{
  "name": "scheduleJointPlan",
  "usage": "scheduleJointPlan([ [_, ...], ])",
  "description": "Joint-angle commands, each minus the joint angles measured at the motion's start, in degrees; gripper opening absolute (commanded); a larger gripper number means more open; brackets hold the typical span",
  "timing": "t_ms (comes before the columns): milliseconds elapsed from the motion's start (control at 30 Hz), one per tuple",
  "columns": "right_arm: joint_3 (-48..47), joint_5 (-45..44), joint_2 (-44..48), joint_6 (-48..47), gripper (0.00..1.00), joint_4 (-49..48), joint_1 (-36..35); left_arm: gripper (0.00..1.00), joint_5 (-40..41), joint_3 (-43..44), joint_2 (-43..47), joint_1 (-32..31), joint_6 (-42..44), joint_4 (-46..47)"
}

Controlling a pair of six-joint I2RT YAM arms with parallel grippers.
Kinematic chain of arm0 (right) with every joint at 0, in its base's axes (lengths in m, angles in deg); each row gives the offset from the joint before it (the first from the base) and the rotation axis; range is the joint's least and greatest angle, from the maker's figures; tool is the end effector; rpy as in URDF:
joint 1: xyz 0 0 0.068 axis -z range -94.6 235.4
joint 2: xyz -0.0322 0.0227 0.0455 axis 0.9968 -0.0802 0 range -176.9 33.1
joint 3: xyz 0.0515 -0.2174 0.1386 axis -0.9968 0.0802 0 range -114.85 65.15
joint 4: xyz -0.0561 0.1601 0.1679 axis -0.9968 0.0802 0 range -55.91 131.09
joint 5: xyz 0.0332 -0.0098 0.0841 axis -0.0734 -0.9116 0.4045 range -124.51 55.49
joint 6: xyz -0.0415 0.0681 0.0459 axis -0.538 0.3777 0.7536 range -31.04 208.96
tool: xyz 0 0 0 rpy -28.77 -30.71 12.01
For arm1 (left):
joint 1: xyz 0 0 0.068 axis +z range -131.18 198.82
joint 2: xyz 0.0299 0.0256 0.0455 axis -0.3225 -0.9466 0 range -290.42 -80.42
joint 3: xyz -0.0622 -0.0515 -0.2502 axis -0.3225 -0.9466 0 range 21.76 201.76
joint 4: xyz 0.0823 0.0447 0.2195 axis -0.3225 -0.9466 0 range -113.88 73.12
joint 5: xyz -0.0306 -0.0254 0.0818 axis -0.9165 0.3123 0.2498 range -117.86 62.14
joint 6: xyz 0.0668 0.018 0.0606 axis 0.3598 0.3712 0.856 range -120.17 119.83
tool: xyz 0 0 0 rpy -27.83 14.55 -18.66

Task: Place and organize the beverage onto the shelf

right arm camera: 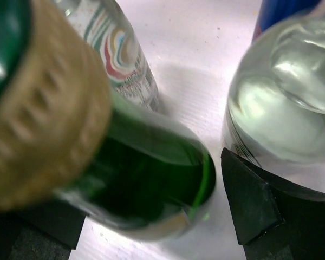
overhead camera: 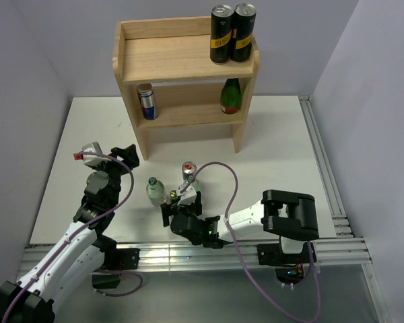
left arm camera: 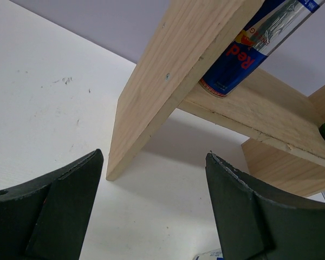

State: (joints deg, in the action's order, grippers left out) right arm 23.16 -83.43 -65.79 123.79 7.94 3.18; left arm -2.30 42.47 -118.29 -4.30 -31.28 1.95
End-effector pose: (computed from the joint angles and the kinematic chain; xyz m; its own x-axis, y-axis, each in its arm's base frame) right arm 0.1078 0.3288 0.1467 -0.3786 0.0016 -0.9256 -0.4228 0.8892 0.1745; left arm 0.1948 -0.0444 0.2659 0.0448 -0.5259 -0.8493 -0.0228 0.8494 -0.5272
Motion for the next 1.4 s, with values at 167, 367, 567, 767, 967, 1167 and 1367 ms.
scheduleJointPlan([
  [167,-3.97,-3.72,-3.85,-1.70,1.00,-5.75,1.09,0.83,1.86,-0.93,0.25,-0.18,-0.35,3.41],
  [367,-4.15,-3.54,-5.17,-0.29,1.00,-5.49,1.27,0.83,2.21,-1.37,0.51,-0.18,-0.09,3.58],
  [567,-4.06,-4.16,-6.57,0.24,0.97,-6.71,1.27,0.82,1.95,-1.37,-0.10,-0.18,-0.18,4.11],
  [767,-3.79,-4.07,-8.07,0.94,0.88,-7.60,1.88,0.82,2.30,-1.46,0.07,-0.09,-0.09,4.02],
  [967,-3.44,-4.33,-8.69,1.56,0.59,-8.04,1.88,0.82,2.21,-1.64,0.34,-0.18,-0.18,4.11],
  [1167,-3.44,-4.95,-8.51,1.56,0.00,-7.42,2.06,0.81,2.21,-1.55,0.08,-0.18,-0.26,4.11],
  [1367,-3.00,-6.53,-2.19,1.21,0.00,-3.21,1.01,0.81,2.65,-1.46,0.07,-0.09,-0.09,3.93],
])
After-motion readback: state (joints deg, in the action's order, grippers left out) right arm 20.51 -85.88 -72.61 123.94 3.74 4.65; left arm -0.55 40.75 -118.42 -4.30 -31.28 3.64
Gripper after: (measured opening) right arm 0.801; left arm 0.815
